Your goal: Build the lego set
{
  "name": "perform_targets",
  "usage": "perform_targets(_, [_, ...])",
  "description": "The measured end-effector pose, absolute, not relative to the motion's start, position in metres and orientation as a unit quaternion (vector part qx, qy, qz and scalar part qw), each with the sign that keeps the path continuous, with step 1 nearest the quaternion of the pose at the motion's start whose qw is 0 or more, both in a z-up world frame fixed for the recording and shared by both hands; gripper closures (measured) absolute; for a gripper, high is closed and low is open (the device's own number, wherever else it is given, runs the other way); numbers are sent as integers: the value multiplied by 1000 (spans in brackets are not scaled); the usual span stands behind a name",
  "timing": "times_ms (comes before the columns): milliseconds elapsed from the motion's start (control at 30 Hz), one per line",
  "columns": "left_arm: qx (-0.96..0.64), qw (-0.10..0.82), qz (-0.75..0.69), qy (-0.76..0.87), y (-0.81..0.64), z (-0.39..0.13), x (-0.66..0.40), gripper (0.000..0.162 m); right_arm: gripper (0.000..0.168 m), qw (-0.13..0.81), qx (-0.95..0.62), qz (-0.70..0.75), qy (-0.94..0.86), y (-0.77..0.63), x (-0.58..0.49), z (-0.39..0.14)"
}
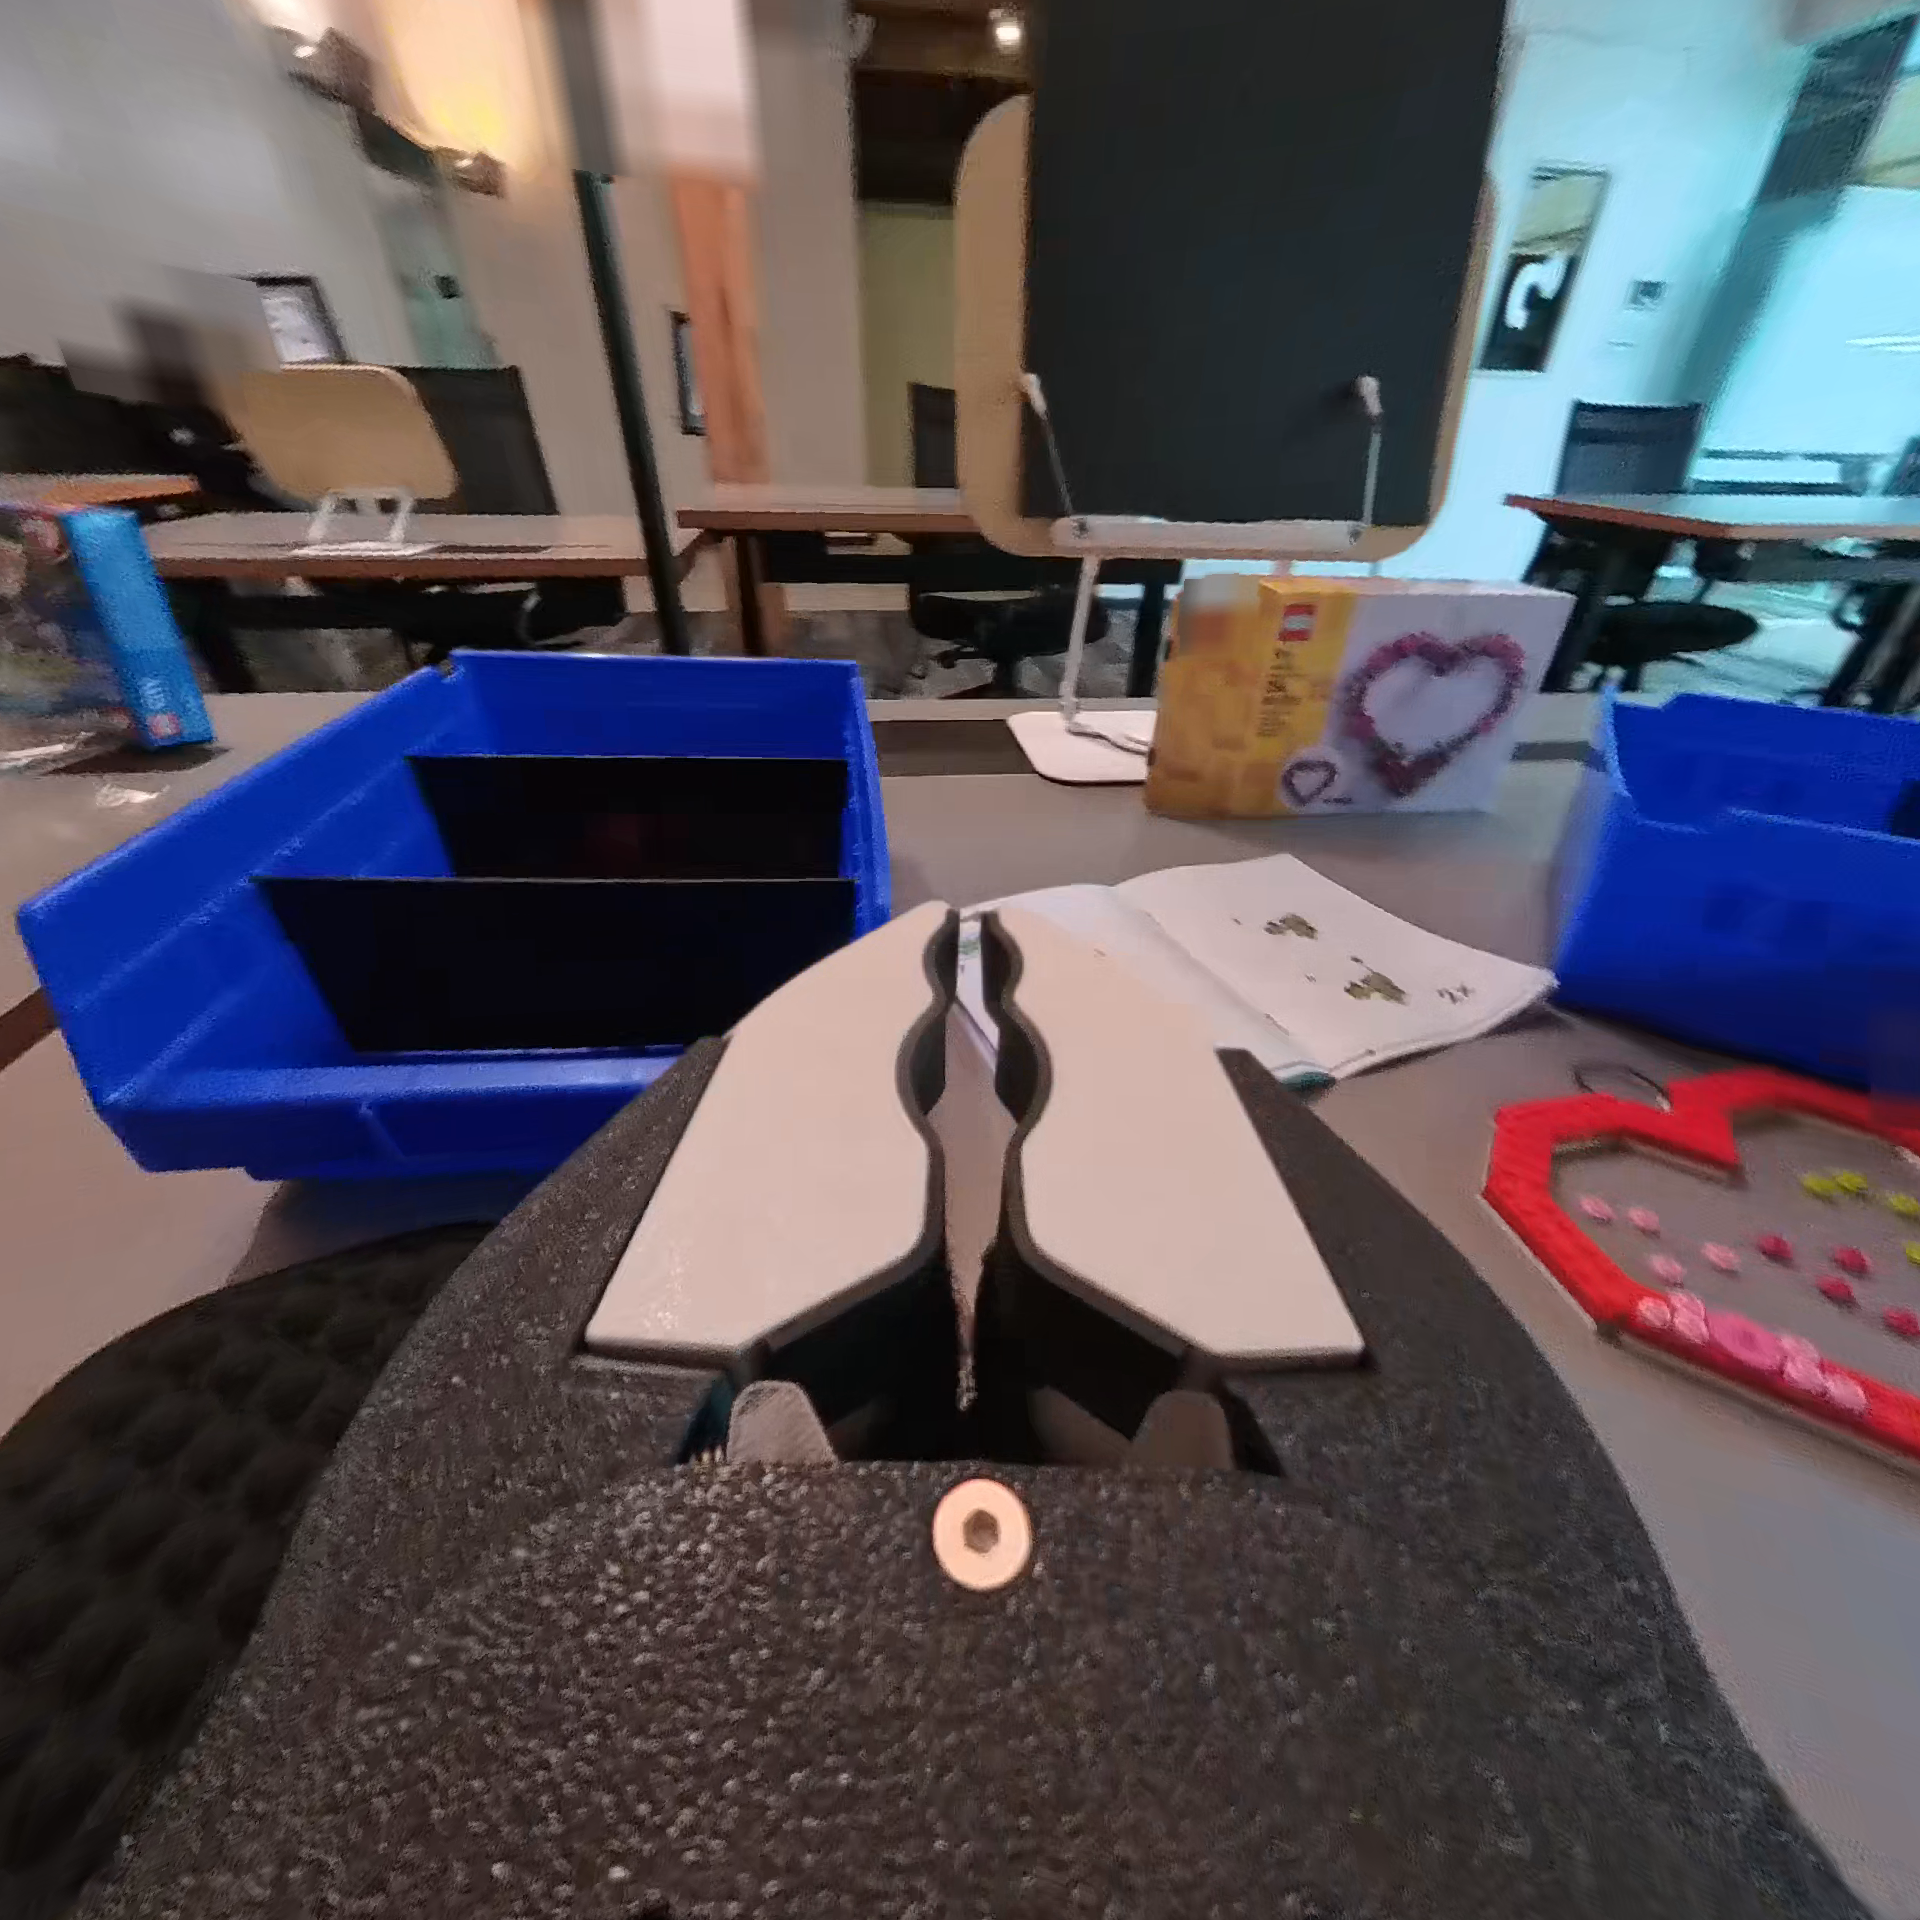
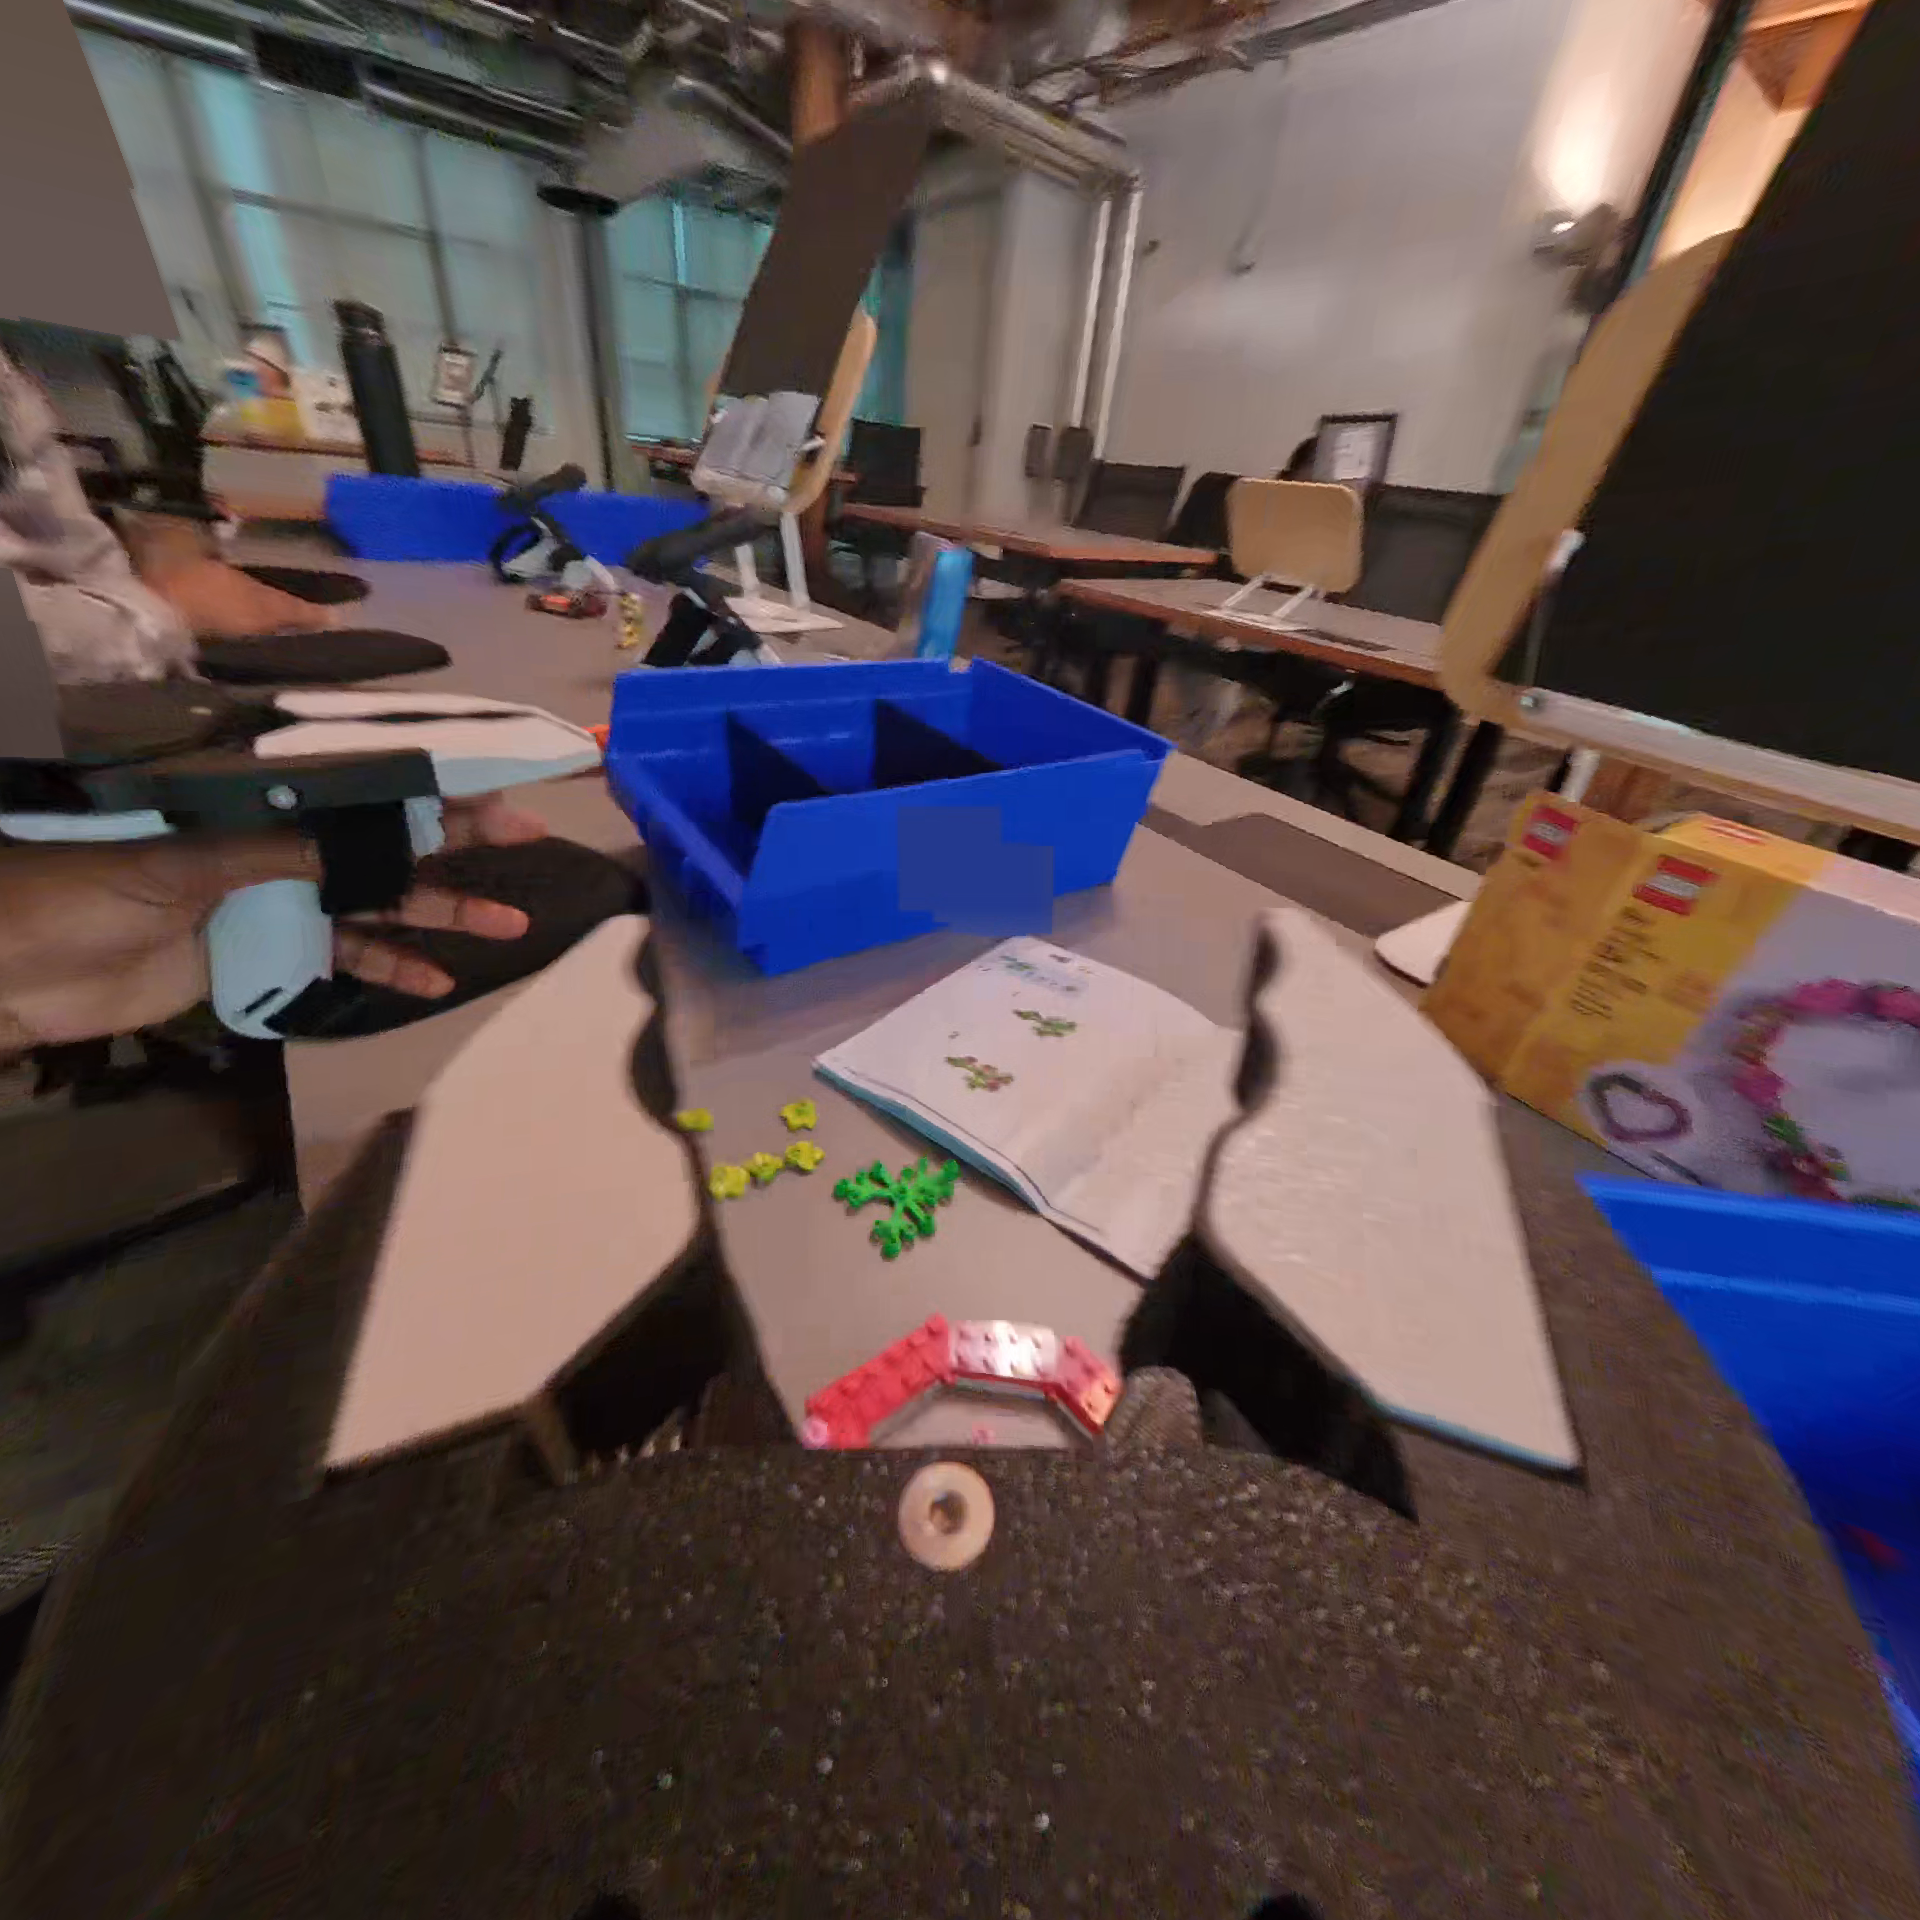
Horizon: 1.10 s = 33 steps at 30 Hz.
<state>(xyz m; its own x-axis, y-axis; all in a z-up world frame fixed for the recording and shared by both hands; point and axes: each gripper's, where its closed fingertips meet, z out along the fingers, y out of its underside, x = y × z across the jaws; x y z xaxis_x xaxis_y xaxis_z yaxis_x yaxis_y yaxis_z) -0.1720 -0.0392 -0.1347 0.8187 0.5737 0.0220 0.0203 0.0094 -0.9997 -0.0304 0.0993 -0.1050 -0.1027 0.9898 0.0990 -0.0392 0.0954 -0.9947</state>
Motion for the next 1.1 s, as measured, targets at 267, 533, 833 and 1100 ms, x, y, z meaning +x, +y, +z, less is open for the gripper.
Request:
perform_targets(267, [-714,610,213,-270,-35,-152,-143,53,21,605,-622,154,-472,177,49,-162])
perform_targets(533, [-765,564,184,-250,-38,-190,-80,18,21,487,-758,158,-404,128,119,-221])
perform_targets(833, [-776,551,199,-236,-39,-205,-48,21,21,479,-769,182,-383,96,139,-218])
perform_targets(1100, [-785,539,195,-237,-50,-214,-40,21,21,470,-775,173,-385,88,145,-220])
